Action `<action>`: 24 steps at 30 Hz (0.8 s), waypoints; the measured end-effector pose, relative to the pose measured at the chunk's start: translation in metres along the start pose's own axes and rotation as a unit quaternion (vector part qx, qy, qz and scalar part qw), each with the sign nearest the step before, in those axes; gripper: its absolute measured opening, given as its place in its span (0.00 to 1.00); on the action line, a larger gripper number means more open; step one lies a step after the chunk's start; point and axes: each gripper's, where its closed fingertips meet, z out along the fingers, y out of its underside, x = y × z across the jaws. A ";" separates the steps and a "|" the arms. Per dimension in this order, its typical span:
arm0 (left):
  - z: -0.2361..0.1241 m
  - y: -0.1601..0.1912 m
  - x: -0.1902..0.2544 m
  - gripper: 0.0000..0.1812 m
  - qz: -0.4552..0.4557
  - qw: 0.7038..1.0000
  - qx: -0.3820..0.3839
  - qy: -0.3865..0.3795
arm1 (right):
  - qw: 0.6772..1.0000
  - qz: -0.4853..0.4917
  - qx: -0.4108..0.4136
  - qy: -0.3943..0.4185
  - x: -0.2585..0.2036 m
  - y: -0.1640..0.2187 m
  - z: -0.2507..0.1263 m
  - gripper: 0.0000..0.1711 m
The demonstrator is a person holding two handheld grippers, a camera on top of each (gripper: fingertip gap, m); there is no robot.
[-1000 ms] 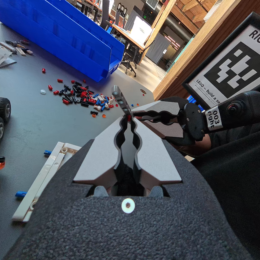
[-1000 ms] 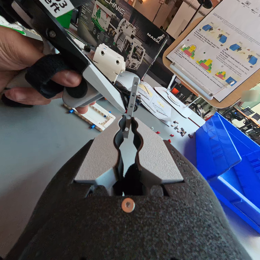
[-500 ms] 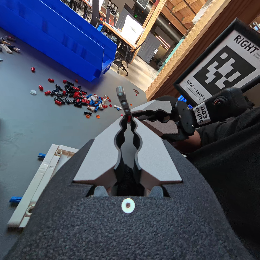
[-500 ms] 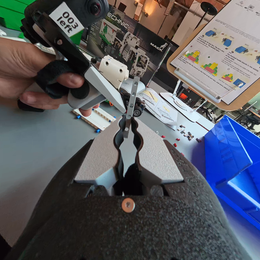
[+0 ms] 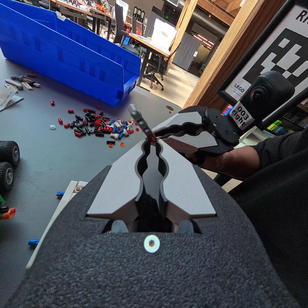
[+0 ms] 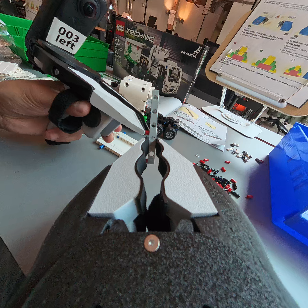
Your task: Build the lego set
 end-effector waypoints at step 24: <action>-0.010 -0.015 0.045 0.12 0.102 0.989 0.027 0.105 | 0.903 0.289 0.094 -0.304 -0.026 -0.035 -0.029 0.04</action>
